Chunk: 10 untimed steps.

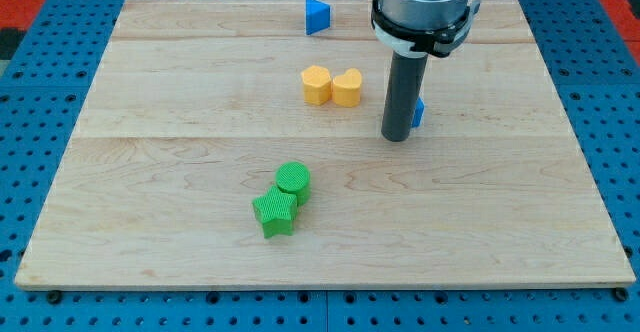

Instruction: Push the blue cube parallel to the right of the green blocks

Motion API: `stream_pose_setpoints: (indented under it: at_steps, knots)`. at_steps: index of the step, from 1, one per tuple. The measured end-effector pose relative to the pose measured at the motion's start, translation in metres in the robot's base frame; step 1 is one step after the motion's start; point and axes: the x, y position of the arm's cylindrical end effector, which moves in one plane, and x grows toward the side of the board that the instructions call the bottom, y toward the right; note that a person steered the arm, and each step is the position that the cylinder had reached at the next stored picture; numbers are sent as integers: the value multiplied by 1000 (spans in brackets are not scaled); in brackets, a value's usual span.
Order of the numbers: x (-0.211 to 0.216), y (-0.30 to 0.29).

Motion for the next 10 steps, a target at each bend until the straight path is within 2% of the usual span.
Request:
stream_pose_setpoints:
  at_steps: [1,2,3,5,6,8,9,10]
  knots:
    - [-23,-27]
    - [-30,-26]
    - [-30,48]
    - [-72,28]
    - [-46,116]
    - [-60,161]
    - [-38,187]
    - [-21,161]
